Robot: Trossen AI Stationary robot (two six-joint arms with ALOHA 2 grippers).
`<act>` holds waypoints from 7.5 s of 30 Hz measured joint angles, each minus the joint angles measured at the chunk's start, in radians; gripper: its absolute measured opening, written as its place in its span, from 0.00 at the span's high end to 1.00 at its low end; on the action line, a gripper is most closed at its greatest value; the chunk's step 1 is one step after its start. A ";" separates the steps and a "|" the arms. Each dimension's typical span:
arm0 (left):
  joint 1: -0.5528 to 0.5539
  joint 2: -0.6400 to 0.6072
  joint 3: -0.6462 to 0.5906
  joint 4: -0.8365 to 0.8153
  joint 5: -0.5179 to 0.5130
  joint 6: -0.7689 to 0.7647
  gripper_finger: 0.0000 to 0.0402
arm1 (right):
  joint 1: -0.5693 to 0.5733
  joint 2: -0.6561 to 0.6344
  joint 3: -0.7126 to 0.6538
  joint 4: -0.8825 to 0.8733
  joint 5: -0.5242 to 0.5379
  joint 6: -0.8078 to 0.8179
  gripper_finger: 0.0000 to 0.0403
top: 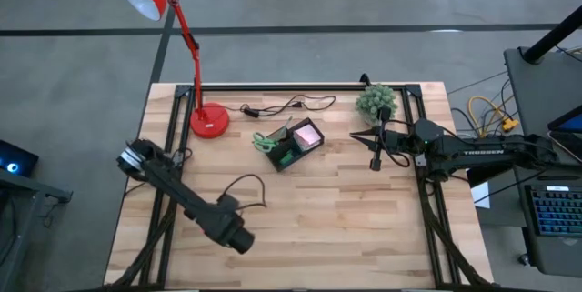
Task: Pick and place office supplies into organizer
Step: Put the pink eraser into the black desk organizer
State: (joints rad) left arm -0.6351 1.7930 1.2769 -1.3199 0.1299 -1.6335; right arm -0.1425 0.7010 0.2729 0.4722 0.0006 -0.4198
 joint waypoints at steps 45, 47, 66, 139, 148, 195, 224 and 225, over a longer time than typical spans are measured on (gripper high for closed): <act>-0.039 -0.192 -0.418 0.550 -0.001 -0.133 0.86 | 0.000 0.000 0.000 -0.004 0.000 0.000 0.98; -0.039 -0.200 -0.418 0.549 -0.001 -0.132 0.92 | 0.000 0.000 0.000 -0.004 0.000 -0.001 0.98; -0.012 -0.236 -0.365 0.557 -0.027 -0.087 0.99 | 0.000 0.000 0.000 -0.003 0.000 -0.008 0.98; -0.048 -0.130 -0.352 0.556 0.048 -0.288 0.98 | 0.000 0.000 0.000 -0.004 0.000 -0.011 0.98; 0.037 -0.167 -0.357 0.559 -0.086 -0.097 0.99 | 0.000 0.000 0.000 -0.003 0.000 -0.014 0.98; 0.476 -0.006 -0.207 1.052 -0.870 1.169 0.98 | 0.000 0.000 0.000 -0.004 0.000 -0.026 0.98; 0.477 -0.008 -0.206 1.050 -0.843 1.119 0.90 | 0.000 0.000 0.000 -0.004 0.000 -0.025 0.98; 0.477 -0.008 -0.206 1.049 -0.842 1.117 0.90 | 0.000 0.000 0.000 -0.004 0.000 -0.025 0.98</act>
State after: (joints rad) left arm -0.1585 1.7851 1.0706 -0.2705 -0.7125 -0.5167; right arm -0.1425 0.7010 0.2729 0.4679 0.0010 -0.4452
